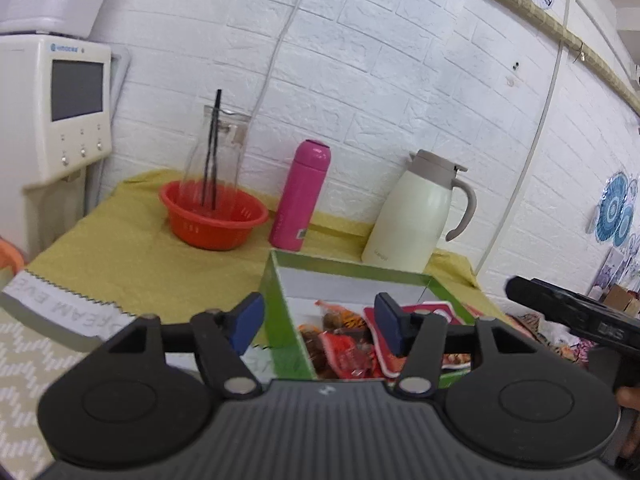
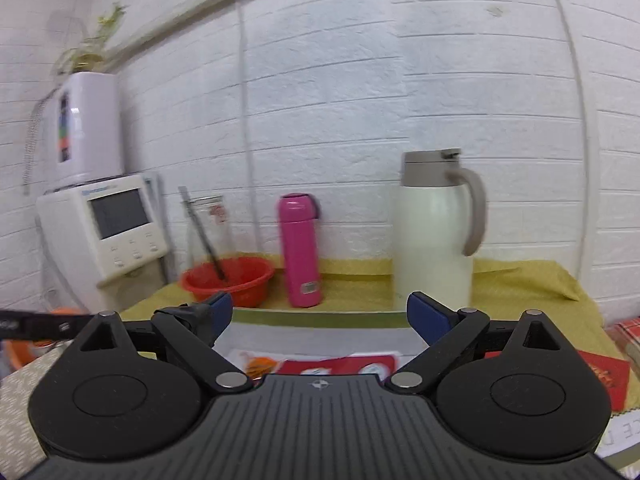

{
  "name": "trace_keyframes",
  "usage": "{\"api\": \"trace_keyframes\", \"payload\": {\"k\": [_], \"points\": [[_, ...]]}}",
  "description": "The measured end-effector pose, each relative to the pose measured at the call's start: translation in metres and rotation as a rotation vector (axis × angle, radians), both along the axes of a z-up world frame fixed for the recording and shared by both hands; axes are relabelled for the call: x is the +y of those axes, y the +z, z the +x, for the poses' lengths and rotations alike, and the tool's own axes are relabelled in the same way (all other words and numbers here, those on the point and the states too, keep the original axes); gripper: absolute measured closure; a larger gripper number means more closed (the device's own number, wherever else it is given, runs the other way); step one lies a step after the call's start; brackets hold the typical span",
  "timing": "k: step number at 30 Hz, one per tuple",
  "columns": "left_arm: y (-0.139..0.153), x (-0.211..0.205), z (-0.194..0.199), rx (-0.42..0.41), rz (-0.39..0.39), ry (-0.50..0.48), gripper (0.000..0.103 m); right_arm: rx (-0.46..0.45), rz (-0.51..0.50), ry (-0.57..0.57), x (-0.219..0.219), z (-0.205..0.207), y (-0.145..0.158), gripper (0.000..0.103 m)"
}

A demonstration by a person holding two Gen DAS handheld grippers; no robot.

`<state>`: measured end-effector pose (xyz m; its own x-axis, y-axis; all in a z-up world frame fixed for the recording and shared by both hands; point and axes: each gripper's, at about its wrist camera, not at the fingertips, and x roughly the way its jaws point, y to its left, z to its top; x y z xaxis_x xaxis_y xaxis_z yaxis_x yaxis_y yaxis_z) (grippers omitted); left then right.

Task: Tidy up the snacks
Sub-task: 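Carry the Daily Nuts packet into the green box and open both grippers, then grasp the white cartoon snack bag with both grippers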

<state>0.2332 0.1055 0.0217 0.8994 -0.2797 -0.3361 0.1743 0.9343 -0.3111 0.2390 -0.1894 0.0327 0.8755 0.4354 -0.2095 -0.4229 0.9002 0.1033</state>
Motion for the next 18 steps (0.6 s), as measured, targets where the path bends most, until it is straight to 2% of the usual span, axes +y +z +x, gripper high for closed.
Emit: {"api": "trace_keyframes", "payload": {"k": [3,6,9,14,18], "points": [[-0.003,0.013,-0.025,0.049,0.045,0.020,0.046,0.075,0.083,0.172,0.015,-0.038,-0.018,0.000],[-0.011,0.023,-0.058,0.072,0.058,0.026,0.044,0.187,0.149,0.233,0.028,-0.058,-0.040,0.000],[-0.027,0.029,-0.083,0.123,0.061,0.017,0.043,0.269,0.090,0.283,0.046,-0.069,-0.060,0.000],[-0.052,0.028,-0.098,0.217,0.042,-0.043,0.043,0.297,-0.022,0.353,0.071,-0.094,-0.070,0.000],[-0.064,0.024,-0.092,0.291,-0.005,-0.094,0.043,0.292,-0.106,0.411,0.094,-0.105,-0.072,0.000]]}}
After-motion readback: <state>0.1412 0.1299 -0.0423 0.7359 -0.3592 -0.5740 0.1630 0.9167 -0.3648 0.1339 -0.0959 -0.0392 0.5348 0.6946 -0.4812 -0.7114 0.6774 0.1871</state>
